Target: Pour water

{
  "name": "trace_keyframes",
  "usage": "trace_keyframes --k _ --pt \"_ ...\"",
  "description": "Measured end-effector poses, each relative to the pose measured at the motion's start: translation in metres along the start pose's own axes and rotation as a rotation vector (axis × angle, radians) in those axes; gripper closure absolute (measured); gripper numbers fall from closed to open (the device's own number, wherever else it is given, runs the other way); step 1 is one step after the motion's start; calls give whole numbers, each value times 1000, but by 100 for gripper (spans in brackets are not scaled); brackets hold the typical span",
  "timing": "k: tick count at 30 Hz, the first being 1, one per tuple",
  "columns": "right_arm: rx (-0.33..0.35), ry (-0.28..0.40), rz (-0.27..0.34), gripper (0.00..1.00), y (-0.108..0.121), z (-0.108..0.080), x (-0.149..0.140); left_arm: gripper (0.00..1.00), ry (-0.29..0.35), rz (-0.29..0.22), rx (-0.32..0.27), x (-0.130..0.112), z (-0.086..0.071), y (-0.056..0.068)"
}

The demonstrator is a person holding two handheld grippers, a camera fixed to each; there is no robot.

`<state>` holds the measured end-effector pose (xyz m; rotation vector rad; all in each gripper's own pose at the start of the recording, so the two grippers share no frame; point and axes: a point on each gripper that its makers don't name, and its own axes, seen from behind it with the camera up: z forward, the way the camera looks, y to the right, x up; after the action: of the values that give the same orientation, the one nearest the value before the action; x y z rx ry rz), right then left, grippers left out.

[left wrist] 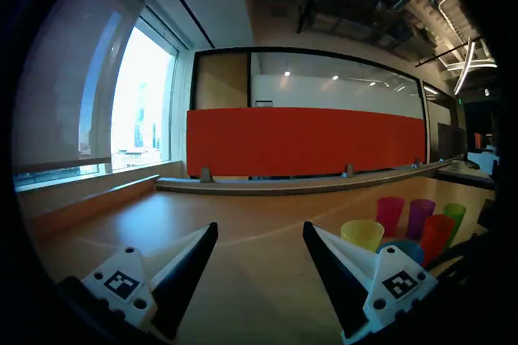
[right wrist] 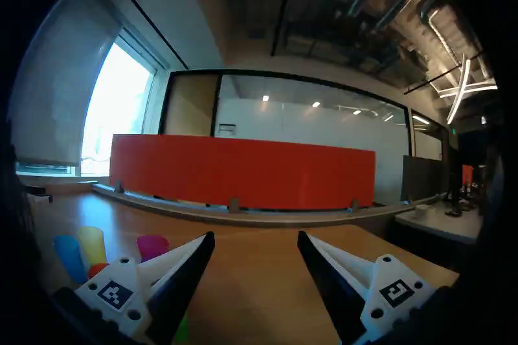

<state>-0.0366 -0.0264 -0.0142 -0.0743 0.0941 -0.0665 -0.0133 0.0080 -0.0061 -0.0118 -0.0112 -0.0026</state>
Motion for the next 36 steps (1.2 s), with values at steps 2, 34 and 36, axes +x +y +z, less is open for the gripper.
trace_keyframes --k 2,34,36 --pt "-1 -7 8 1 2 0 -7 2 0 0 0 0 0 0" --pt "-23 -72 67 1 22 8 -55 3 0 0 0 0 0 0" --pt "-20 -73 66 1 22 8 -54 2 0 0 0 0 0 0"
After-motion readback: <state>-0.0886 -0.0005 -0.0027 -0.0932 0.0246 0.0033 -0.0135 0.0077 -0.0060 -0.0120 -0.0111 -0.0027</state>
